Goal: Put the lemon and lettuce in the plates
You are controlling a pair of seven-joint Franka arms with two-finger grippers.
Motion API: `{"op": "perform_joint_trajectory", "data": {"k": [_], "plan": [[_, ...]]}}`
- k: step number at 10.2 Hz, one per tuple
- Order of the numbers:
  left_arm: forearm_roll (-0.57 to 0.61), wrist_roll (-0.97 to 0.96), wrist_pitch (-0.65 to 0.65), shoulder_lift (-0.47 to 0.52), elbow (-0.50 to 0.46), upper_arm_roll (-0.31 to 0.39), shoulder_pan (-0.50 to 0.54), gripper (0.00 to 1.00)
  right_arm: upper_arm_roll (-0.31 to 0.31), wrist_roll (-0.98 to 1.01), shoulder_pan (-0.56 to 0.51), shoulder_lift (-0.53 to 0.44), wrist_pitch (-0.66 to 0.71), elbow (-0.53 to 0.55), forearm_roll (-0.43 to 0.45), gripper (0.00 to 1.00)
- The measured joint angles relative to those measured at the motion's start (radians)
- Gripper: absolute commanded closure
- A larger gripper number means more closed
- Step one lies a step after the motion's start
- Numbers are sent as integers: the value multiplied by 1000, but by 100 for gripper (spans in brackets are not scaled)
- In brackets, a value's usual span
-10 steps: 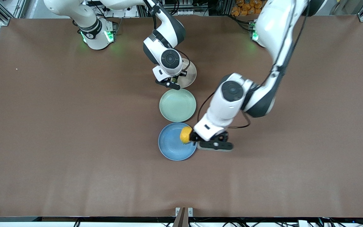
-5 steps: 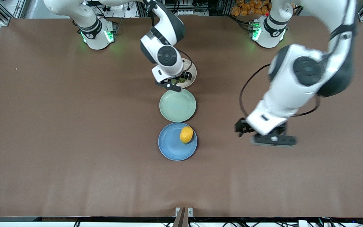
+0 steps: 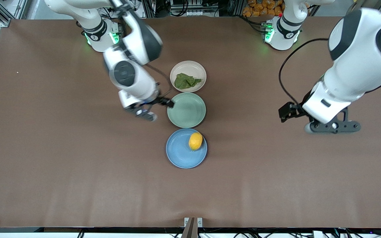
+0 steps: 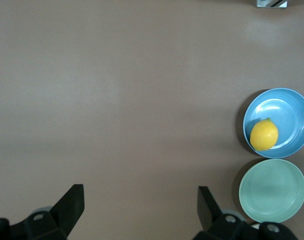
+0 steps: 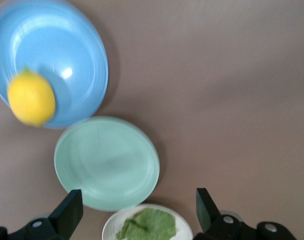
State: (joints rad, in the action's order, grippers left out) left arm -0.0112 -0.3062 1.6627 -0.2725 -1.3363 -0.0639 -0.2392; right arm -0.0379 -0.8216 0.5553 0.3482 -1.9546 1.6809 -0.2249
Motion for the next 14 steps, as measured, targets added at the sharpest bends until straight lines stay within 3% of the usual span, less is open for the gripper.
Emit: {"op": "perform_joint_trajectory", "data": {"k": [2, 8, 14], "plan": [[0, 31, -45, 31, -2, 1, 40, 0, -4, 183, -135, -5, 24, -54, 5, 0], [30, 64, -109, 67, -8, 2, 95, 0, -7, 628, -480, -23, 313, -221, 50, 0], [32, 137, -113, 114, -36, -4, 123, 0, -5, 754, -529, -279, 478, -241, 208, 0]]}}
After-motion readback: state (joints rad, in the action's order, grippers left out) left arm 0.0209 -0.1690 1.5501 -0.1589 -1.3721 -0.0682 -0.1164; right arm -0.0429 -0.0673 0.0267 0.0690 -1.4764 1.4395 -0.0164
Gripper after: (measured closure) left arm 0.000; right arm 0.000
